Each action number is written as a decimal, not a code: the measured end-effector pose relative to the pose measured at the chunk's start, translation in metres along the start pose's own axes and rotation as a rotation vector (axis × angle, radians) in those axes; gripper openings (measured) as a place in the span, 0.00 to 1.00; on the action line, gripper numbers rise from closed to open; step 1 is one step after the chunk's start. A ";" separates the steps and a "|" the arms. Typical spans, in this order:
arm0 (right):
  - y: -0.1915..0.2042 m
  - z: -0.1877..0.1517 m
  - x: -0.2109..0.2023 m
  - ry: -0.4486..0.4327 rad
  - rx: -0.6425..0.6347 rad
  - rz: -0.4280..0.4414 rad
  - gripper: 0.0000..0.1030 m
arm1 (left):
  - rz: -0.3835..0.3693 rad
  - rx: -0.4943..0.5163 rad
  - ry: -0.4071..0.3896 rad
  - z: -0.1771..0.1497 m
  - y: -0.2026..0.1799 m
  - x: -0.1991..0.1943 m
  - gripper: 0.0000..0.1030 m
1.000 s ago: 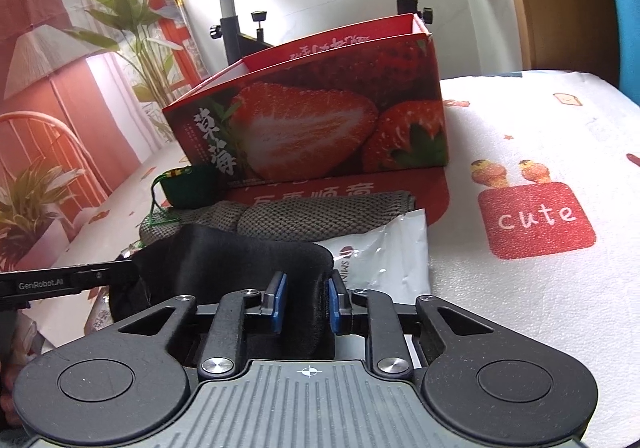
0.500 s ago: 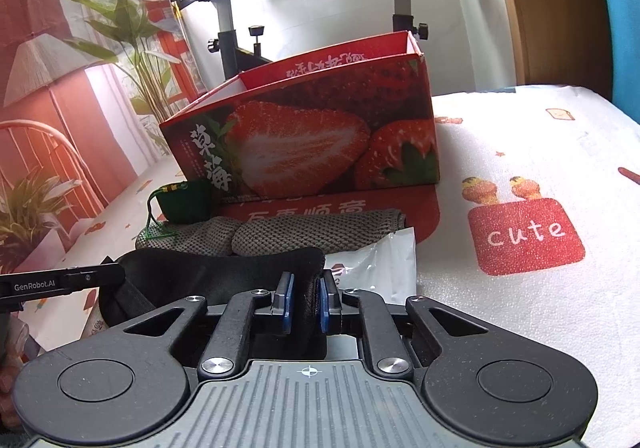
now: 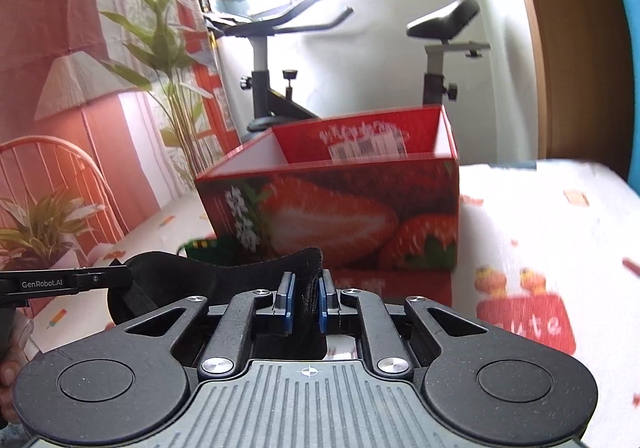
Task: Organize soft objects
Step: 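Lift the eye mask with both grippers over the red box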
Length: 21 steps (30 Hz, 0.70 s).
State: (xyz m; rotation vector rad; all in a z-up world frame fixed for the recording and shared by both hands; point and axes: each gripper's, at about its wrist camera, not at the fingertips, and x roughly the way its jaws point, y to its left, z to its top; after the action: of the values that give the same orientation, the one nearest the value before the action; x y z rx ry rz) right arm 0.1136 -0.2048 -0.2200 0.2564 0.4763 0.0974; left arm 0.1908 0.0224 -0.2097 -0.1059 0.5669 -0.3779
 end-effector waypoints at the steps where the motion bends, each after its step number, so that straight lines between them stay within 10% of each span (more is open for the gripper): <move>1: 0.002 0.008 0.000 -0.012 -0.015 0.004 0.10 | -0.005 0.002 -0.011 0.006 -0.001 -0.001 0.10; 21: -0.026 0.161 0.123 -0.027 -0.151 -0.079 0.10 | 0.028 0.214 -0.104 0.150 -0.043 0.106 0.09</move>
State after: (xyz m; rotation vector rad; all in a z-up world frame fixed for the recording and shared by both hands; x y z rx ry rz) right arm 0.2978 -0.2465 -0.1432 0.0905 0.4496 0.0523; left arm 0.3411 -0.0581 -0.1281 0.0877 0.4222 -0.4008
